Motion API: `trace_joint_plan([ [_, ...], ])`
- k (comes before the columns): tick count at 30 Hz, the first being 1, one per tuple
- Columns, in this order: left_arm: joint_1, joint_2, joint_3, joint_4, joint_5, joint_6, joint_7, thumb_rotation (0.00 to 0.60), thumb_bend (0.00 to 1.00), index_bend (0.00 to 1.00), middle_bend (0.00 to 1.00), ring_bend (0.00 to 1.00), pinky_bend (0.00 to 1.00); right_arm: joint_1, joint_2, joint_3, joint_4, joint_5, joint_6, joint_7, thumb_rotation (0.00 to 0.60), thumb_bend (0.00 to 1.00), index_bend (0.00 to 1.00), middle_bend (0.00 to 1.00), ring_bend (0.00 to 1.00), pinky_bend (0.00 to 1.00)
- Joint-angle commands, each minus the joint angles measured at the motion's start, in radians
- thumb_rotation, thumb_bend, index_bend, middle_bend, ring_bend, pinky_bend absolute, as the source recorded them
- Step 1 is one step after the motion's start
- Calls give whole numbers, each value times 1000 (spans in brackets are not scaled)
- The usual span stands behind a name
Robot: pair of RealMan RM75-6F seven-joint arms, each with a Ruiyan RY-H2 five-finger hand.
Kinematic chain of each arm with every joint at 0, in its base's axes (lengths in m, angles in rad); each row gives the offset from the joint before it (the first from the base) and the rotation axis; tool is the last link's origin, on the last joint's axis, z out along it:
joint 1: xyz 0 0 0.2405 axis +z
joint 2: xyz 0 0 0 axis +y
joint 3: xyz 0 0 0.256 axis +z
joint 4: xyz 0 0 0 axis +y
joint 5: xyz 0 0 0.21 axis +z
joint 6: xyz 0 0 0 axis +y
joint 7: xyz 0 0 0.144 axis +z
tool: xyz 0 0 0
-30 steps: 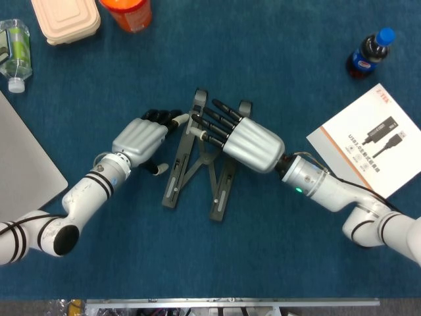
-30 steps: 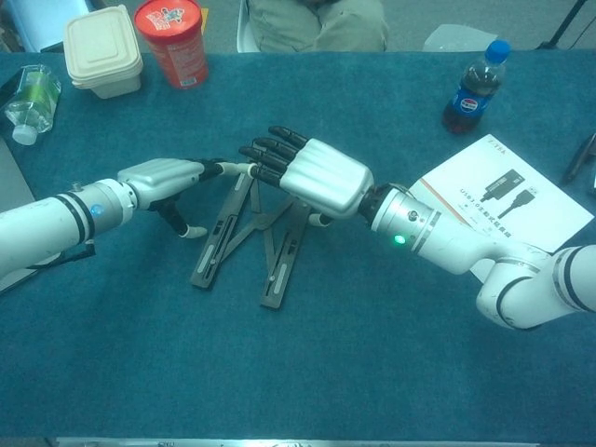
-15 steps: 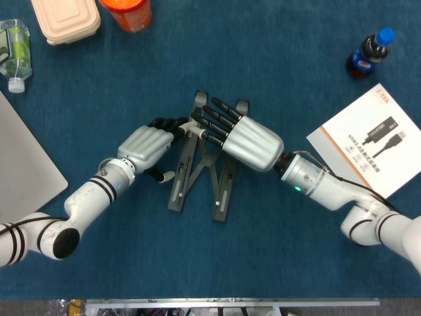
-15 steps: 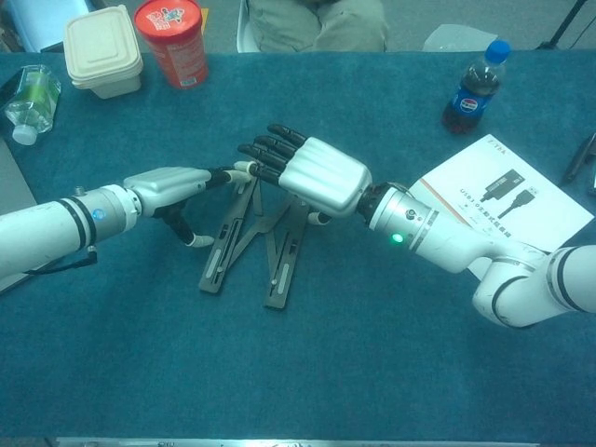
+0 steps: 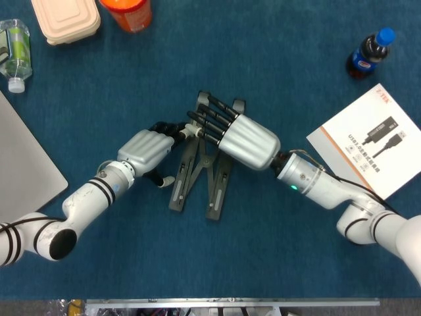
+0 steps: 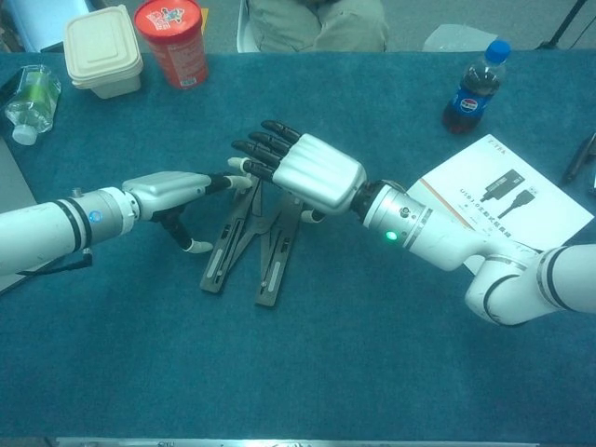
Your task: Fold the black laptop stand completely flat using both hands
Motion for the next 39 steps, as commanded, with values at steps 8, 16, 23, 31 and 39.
trace_joint_plan([
  [8, 16, 80, -8, -52, 6, 85, 58, 600, 267, 0, 0, 0, 3, 26, 123, 19, -189, 21, -22, 102, 600, 48, 0, 0, 0, 0],
  [16, 43, 162, -9, -135, 14, 142, 71, 600, 267, 0, 0, 0, 3, 93, 351, 40, -553, 65, -199, 82, 600, 49, 0, 0, 0, 0],
  [23, 83, 248, -20, -210, 46, 219, 51, 600, 266, 0, 0, 0, 3, 166, 487, 39, -728, 101, -389, 115, 600, 49, 0, 0, 0, 0],
  [31, 144, 324, -28, -256, 109, 310, -17, 600, 267, 0, 0, 0, 3, 218, 546, 22, -763, 76, -460, 157, 600, 7, 0, 0, 0, 0],
  [39, 177, 346, -27, -258, 140, 342, -50, 600, 266, 0, 0, 0, 3, 263, 520, 4, -728, 33, -498, 144, 600, 0, 0, 0, 0, 0],
])
